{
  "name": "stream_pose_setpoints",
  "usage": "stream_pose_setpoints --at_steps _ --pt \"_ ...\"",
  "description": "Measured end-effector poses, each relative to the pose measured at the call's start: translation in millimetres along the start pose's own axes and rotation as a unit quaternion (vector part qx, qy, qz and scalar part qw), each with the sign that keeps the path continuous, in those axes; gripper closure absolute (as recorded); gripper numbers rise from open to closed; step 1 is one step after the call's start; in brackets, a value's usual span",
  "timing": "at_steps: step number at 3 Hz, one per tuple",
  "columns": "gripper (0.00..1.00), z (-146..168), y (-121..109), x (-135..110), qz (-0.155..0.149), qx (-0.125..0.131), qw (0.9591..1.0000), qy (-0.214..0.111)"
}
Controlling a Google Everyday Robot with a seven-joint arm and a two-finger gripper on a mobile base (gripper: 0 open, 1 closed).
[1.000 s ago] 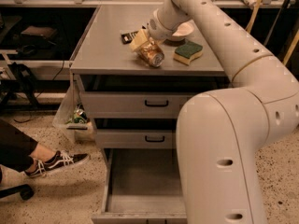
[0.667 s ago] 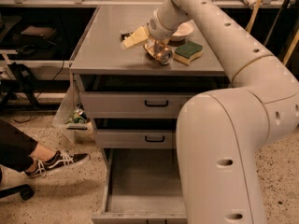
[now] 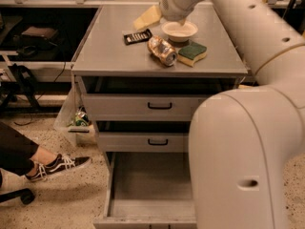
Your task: Pick orange can from bottom drawer and place on counter
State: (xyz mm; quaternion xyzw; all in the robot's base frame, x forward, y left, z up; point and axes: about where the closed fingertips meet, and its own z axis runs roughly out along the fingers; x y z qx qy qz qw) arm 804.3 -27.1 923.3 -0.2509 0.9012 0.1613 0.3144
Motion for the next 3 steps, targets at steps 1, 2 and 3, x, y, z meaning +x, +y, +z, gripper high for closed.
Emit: stream_pose_setpoints --at_steps 1,2,3 --pt "0.0 -122 -22 -40 0.019 0.117 0.9907 -0.067" --pt "0.0 -236 -35 -50 0.054 0.206 0.9682 -0.132" --pt "0.0 -291 -30 -50 0.059 0.231 0.9575 -0.162"
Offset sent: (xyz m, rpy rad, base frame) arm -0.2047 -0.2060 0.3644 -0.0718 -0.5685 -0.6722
